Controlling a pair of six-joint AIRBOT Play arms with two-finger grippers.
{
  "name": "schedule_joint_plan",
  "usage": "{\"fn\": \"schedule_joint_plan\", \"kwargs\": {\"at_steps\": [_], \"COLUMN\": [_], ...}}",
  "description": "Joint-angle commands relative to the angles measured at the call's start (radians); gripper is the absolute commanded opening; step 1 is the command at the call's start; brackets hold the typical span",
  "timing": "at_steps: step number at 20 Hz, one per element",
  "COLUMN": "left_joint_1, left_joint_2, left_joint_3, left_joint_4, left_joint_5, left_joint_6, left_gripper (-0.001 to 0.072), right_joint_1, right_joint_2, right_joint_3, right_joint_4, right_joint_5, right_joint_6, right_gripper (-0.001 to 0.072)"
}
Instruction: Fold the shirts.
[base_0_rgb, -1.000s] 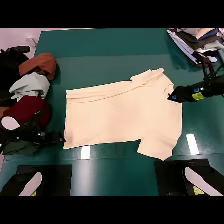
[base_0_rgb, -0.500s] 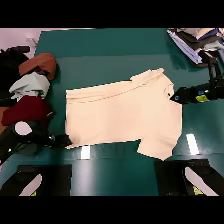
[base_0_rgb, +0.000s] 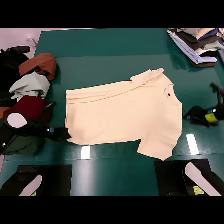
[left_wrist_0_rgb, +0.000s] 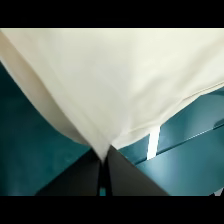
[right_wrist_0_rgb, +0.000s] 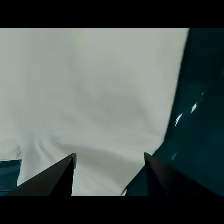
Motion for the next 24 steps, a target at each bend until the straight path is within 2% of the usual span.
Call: {"fn": "schedule_joint_plan", "kwargs": {"at_steps": [1,5,6,8,9,11,12,13,16,18,21,24], "left_joint_1": [0.0,0.0,-0.001,-0.001,-0.001,0.0,0.0,0.0,0.0,0.0,0.0,0.0], "left_joint_2": [0.0,0.0,0.0,0.0,0.0,0.0,0.001,0.001,0.002,0.002,0.002,0.002], "left_joint_3": [0.055,0.055,0.055,0.055,0.055,0.055,0.058,0.071,0.201,0.393,0.829,1.279], "left_joint_4": [-0.005,-0.007,-0.008,-0.008,-0.01,-0.011,-0.012,-0.013,-0.01,-0.008,0.023,0.108], "left_joint_5": [-0.004,0.013,0.013,0.013,0.013,0.013,0.013,0.013,0.009,-0.002,-0.013,0.036], "left_joint_6": [0.011,0.01,0.01,0.01,0.01,0.01,0.009,0.006,0.007,0.007,0.008,0.007], "left_gripper": [0.0025,0.0026,0.0026,0.0026,0.0025,0.0025,0.0026,0.0026,0.0025,0.0025,0.0025,0.0025], "right_joint_1": [-0.127,-0.063,-0.035,0.014,0.043,0.089,0.105,0.121,0.156,0.172,0.18,0.179], "right_joint_2": [-0.075,-0.159,-0.185,-0.223,-0.237,-0.23,-0.207,-0.174,-0.051,0.041,0.165,0.239], "right_joint_3": [-0.135,-0.167,-0.166,-0.166,-0.166,-0.165,-0.161,-0.143,-0.018,0.127,0.432,0.772], "right_joint_4": [0.003,0.005,0.006,0.006,0.007,0.011,0.016,0.014,0.028,0.108,0.225,0.199], "right_joint_5": [-0.026,-0.112,-0.121,-0.132,-0.138,-0.162,-0.176,-0.184,-0.168,-0.174,-0.242,-0.332], "right_joint_6": [-0.021,-0.025,-0.025,-0.024,-0.023,-0.027,-0.034,-0.037,-0.037,-0.036,-0.036,-0.036], "right_gripper": [0.0505,0.0495,0.0438,0.0422,0.0373,0.012,0.0042,0.0016,0.0015,0.0015,0.0015,0.0015]}}
